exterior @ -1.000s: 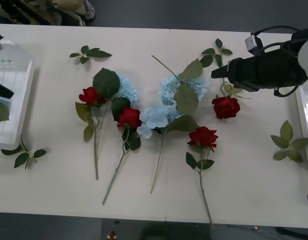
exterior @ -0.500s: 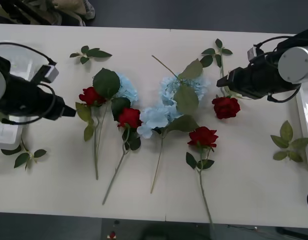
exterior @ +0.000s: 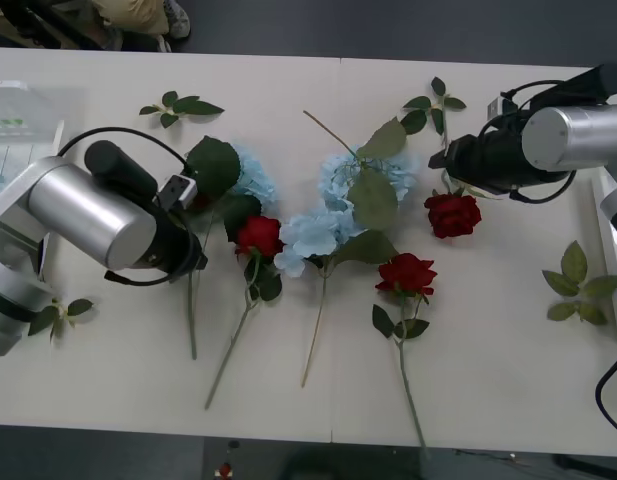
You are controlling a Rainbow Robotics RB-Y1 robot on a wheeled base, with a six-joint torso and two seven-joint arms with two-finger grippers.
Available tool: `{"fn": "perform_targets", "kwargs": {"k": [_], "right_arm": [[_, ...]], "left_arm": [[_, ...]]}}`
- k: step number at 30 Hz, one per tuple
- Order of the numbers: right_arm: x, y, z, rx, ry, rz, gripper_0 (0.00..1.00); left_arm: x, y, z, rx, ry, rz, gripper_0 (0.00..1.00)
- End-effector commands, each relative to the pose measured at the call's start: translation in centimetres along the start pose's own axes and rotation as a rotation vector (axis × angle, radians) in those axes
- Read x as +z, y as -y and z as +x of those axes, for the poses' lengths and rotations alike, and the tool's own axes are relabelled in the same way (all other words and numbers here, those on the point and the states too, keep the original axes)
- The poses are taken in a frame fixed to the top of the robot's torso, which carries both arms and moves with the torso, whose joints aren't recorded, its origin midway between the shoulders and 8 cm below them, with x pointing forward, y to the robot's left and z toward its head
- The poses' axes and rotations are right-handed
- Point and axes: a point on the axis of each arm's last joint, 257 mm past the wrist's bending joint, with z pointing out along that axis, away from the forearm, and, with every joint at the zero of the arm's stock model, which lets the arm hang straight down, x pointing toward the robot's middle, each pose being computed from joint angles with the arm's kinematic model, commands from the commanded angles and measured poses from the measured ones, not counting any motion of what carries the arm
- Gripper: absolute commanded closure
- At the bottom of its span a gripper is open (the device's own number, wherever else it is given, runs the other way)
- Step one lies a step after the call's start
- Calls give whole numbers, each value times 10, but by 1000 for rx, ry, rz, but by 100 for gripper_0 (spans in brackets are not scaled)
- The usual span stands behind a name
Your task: Put the red flowers into the right box and the blue flowers into the left box
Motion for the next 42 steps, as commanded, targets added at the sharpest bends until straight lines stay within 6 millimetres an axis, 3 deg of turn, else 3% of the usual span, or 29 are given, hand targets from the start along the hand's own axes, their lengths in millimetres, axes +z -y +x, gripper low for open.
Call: {"fn": "perform_targets", "kwargs": {"k": [1,13,16,17,18,19,20,22,23,24,26,27,29,35,39,42], "right_arm": [[2,-19,-23,-3,32,-4,0],[37,-13,-5,-62,0,76,0],[43,-12,2,-79,-9,88,0],[45,-11,4,-88,-11,94,0],[47,-14,7,-98,-16,93,0],[49,-15,10,-105,-17,93,0],[50,-17,12,-111,-19,91,10],[52,-18,14,-113,-22,91,44],[52,-19,14,-112,-23,89,53],[52,-20,16,-115,-26,87,70],[53,-21,16,-118,-27,86,89],[53,-21,17,-118,-28,86,94],[54,-21,19,-117,-33,87,100],[55,-16,20,-122,-36,93,100],[55,-15,21,-127,-39,96,100],[54,-10,19,-127,-39,104,100]], "left_arm": [[-1,-4,-20,-5,27,-48,0],[44,22,-6,-19,-36,27,0],[50,24,-3,-13,-37,28,28],[50,24,-3,-11,-39,28,44],[51,24,-3,-5,-41,24,77],[51,25,-3,-2,-42,24,94],[52,24,-2,-1,-45,22,99],[52,22,-2,-1,-47,17,100],[53,21,-2,0,-47,15,100],[53,19,-2,4,-45,6,100],[53,15,-2,16,-45,-9,100],[52,10,-2,19,-46,-24,100],[50,-1,-4,33,-41,-57,100],[24,-40,-19,13,-14,-114,100],[-2,-49,-31,-7,-3,-113,100],[-27,-45,-43,-39,18,-61,100]]}}
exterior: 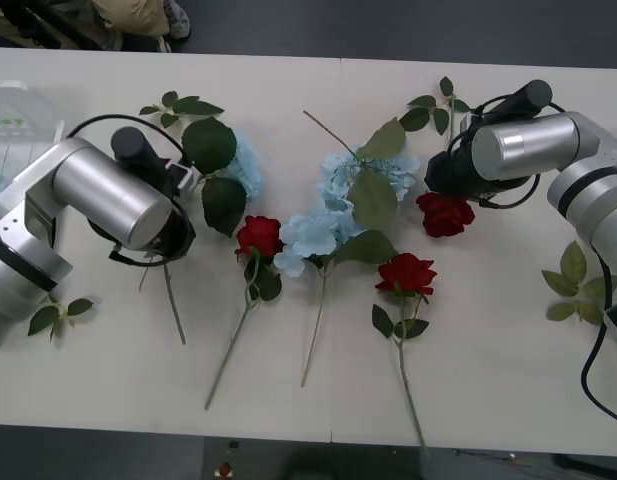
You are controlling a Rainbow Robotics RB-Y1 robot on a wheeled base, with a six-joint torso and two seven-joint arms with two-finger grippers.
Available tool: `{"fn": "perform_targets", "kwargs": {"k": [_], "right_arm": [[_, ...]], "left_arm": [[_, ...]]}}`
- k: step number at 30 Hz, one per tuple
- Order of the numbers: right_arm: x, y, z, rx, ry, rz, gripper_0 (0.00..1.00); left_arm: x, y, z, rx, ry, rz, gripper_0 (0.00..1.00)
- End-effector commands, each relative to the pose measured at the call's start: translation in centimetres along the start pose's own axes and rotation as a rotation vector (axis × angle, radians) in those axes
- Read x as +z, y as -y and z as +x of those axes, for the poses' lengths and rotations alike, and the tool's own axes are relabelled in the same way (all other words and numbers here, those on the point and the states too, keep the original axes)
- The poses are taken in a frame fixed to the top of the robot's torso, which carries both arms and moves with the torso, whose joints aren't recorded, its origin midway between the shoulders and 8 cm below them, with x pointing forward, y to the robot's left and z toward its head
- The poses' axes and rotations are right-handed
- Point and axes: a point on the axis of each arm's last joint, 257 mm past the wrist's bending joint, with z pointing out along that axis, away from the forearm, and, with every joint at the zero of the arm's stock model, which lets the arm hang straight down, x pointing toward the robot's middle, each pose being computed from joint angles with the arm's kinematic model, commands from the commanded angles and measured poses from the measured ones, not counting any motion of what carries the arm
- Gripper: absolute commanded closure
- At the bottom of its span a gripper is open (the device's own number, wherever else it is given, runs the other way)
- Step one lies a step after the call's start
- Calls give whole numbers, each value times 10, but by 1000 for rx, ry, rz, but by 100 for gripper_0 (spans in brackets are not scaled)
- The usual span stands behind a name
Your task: Put the red flowers into the right box and the blue flowers into the left box
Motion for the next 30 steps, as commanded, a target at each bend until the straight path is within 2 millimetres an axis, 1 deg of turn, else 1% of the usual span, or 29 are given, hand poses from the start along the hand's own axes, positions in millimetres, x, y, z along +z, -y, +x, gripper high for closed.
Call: {"fn": "perform_targets", "kwargs": {"k": [1,3,6,8,9,10,11,12,13,14,15,17,18,20,21,22,23,24,25,26,27,29,30], "right_arm": [[2,-17,3,-47,-8,-27,100],[-1,-15,-2,-42,-9,-25,100],[-14,-11,-16,-42,-12,-21,100],[-29,-10,-26,-69,-21,-24,100],[-40,-6,-33,-91,-30,-23,100],[-47,-4,-37,-99,-35,-23,100],[-60,1,-44,-111,-45,-27,100],[-60,1,-44,-111,-45,-27,100],[-86,12,-53,-144,-68,-24,100],[-100,21,-57,-165,-86,-18,100],[-108,26,-59,-175,-91,-15,100],[-137,49,-67,-194,-120,-2,100],[-145,56,-69,-197,-127,0,100],[-172,86,-74,-193,-153,17,100],[-179,95,-76,-196,-157,23,100],[-179,95,-76,-196,-157,23,100],[-200,125,-78,-216,-170,49,100],[-209,142,-77,-226,-179,64,100],[-213,152,-75,-230,-186,73,100],[-223,175,-71,-250,-201,93,100],[-227,183,-70,-258,-202,102,100],[-239,220,-61,-305,-217,129,100],[-244,235,-57,-325,-219,135,100]], "left_arm": [[-42,-9,-26,-30,65,51,100],[-54,-3,-32,-28,81,83,100],[-71,5,-44,11,130,104,100],[-83,8,-52,70,169,102,100],[-91,9,-57,93,188,98,100],[-94,8,-57,95,191,100,100],[-98,8,-58,91,190,104,100],[-98,8,-58,91,190,104,100],[-100,8,-54,85,176,119,100],[-100,7,-50,85,164,119,100],[-99,5,-49,84,158,116,100],[-95,3,-42,83,145,110,100],[-94,2,-41,82,143,105,100],[-90,-5,-36,85,134,84,100],[-89,-6,-36,86,134,78,100],[-89,-6,-36,86,134,78,100],[-88,-8,-34,90,130,73,97],[-88,-9,-33,91,129,70,82],[-87,-10,-32,90,128,67,57],[-87,-13,-33,89,130,54,0],[-87,-13,-33,89,130,54,0],[-87,-13,-34,89,135,53,0],[-87,-13,-34,89,135,53,0]]}}
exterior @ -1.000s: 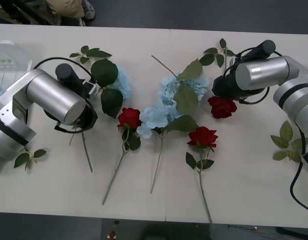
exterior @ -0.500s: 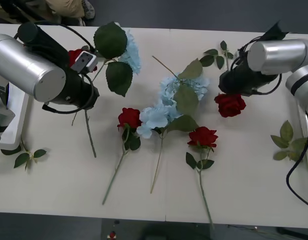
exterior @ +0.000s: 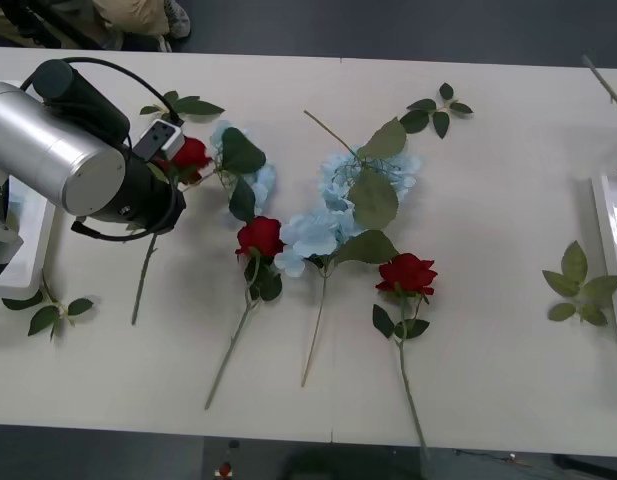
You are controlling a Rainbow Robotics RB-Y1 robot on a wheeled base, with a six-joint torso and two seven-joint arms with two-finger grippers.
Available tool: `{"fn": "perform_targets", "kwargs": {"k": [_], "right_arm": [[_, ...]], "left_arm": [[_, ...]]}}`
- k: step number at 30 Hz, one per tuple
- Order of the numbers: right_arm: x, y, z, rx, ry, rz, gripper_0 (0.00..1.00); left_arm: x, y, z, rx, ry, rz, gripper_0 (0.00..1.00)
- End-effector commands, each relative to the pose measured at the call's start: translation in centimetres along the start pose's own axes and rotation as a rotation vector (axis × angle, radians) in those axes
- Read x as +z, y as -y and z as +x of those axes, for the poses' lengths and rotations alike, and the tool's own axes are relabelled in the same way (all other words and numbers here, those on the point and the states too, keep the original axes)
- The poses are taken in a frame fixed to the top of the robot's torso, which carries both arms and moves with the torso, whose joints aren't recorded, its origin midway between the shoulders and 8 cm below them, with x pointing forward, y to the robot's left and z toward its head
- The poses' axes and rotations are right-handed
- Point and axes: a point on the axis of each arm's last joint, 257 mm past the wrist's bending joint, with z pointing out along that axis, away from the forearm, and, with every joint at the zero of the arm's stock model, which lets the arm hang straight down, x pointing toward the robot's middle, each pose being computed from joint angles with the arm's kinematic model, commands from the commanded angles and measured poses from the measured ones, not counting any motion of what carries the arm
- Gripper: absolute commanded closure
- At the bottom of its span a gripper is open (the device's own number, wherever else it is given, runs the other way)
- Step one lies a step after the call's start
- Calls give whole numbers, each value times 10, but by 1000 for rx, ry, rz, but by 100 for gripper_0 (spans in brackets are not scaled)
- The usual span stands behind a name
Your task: Put the red flowers into the right box and the blue flowers into the left box
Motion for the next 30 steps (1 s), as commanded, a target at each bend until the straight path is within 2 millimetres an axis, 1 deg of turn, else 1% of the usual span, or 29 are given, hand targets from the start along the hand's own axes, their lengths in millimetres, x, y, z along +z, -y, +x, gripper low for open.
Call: {"fn": "perform_targets", "kwargs": {"k": [1,3,4,6,7,9,10,12,15,18,20,22,23,25,28,29,30], "right_arm": [[-19,66,29,-103,-3,67,100],[-20,92,46,-123,2,78,100],[-20,98,51,-129,4,80,100],[-15,119,67,-142,20,82,100],[-14,123,70,-146,27,81,100],[-8,143,86,-154,52,88,100],[-7,148,90,-154,59,93,100],[-5,165,98,-180,85,118,100],[-1,179,106,-195,105,145,100],[6,186,111,-185,118,156,100],[8,191,113,-185,122,171,100],[10,193,115,-187,121,181,100],[13,193,116,-192,119,183,100],[18,192,116,-204,116,189,100],[23,193,116,-224,111,206,100],[25,191,113,-232,115,207,90],[26,191,113,-236,116,208,82]], "left_arm": [[-11,-18,-8,26,28,-35,0],[-11,-18,-7,26,27,-34,0],[-11,-18,-8,26,28,-35,0],[-11,-18,-8,26,28,-35,0],[-11,-18,-8,26,28,-35,0],[-11,-19,-7,24,28,-36,0],[-11,-18,-8,25,30,-35,0],[-11,-20,-7,26,28,-41,0],[-11,-20,-9,25,30,-41,0],[-11,-24,-9,29,32,-60,0],[-11,-34,-9,30,34,-93,0],[-6,-45,-10,29,38,-123,0],[-1,-46,-11,23,45,-116,0],[5,-42,-14,37,62,-85,0],[15,-25,-25,110,100,-41,0],[16,-20,-28,133,109,-34,0],[18,-19,-28,142,107,-36,0]]}}
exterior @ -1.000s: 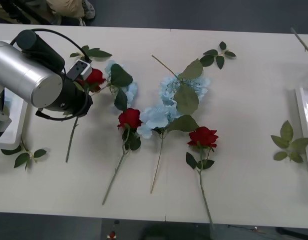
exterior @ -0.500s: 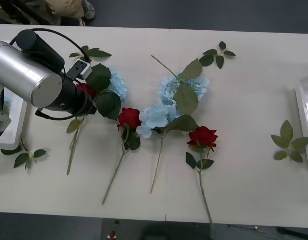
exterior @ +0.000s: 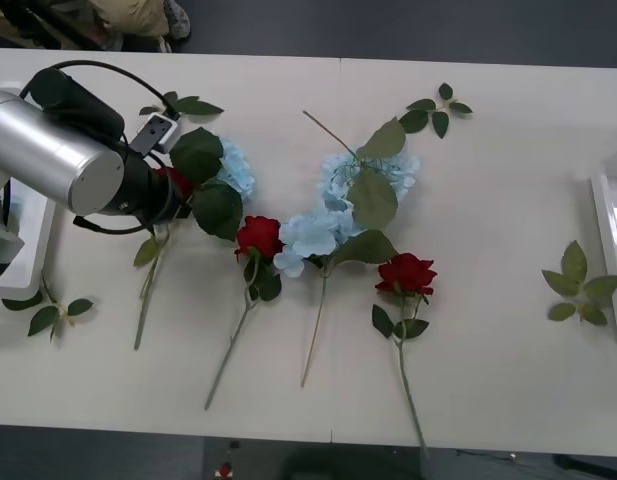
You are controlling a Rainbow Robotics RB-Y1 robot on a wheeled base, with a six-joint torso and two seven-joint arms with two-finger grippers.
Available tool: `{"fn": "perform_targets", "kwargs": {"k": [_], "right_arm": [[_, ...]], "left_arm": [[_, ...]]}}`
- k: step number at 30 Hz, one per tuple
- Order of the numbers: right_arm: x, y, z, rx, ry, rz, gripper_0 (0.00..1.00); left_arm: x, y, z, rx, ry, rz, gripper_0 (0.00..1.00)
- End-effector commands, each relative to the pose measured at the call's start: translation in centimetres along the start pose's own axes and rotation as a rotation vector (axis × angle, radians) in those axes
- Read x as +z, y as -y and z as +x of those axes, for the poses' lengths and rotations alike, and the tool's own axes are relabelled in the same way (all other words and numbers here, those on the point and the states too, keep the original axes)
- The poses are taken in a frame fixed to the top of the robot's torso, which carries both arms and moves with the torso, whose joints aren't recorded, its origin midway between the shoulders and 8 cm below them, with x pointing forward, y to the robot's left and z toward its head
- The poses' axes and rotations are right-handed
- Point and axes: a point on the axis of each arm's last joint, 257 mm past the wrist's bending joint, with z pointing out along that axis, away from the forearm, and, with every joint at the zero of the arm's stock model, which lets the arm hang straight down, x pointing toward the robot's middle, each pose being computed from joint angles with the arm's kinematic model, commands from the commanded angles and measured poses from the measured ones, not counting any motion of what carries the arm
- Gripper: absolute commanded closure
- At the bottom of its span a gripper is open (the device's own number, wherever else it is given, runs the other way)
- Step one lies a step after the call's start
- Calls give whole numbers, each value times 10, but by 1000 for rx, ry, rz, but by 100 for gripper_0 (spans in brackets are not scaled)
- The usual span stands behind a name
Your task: Put the red flowers into the right box and the blue flowers into the left box
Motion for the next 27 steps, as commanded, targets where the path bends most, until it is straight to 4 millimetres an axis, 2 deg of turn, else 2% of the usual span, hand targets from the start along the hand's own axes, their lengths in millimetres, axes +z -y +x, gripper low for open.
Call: {"fn": "perform_targets", "kwargs": {"k": [1,2,3,5,8,10,13,14,17,22,27], "right_arm": [[-9,9,-15,-57,29,35,63],[-7,9,-15,-65,28,38,43],[-6,9,-16,-71,31,42,28],[-6,10,-16,-79,33,44,15],[-5,7,-16,-96,28,40,6],[-4,7,-17,-105,30,39,4],[-4,-2,-16,-108,29,8,0],[-4,-7,-16,-107,30,-15,0],[-6,-26,-16,-94,27,-85,0],[-19,-80,-31,-33,26,-241,0],[-38,-129,-48,9,9,-296,0]], "left_arm": [[1,4,-13,128,38,-6,0],[3,4,-11,153,33,-17,0],[4,4,-10,167,30,-31,0],[6,2,-11,183,35,-50,0],[8,-5,-11,192,33,-82,0],[7,-14,-12,193,33,-113,0],[2,-41,-11,154,31,-165,0],[1,-51,-9,121,25,-166,0],[3,-63,-2,38,16,-132,0],[12,-81,2,-44,32,-110,0],[25,-92,6,-61,49,-128,0]]}}
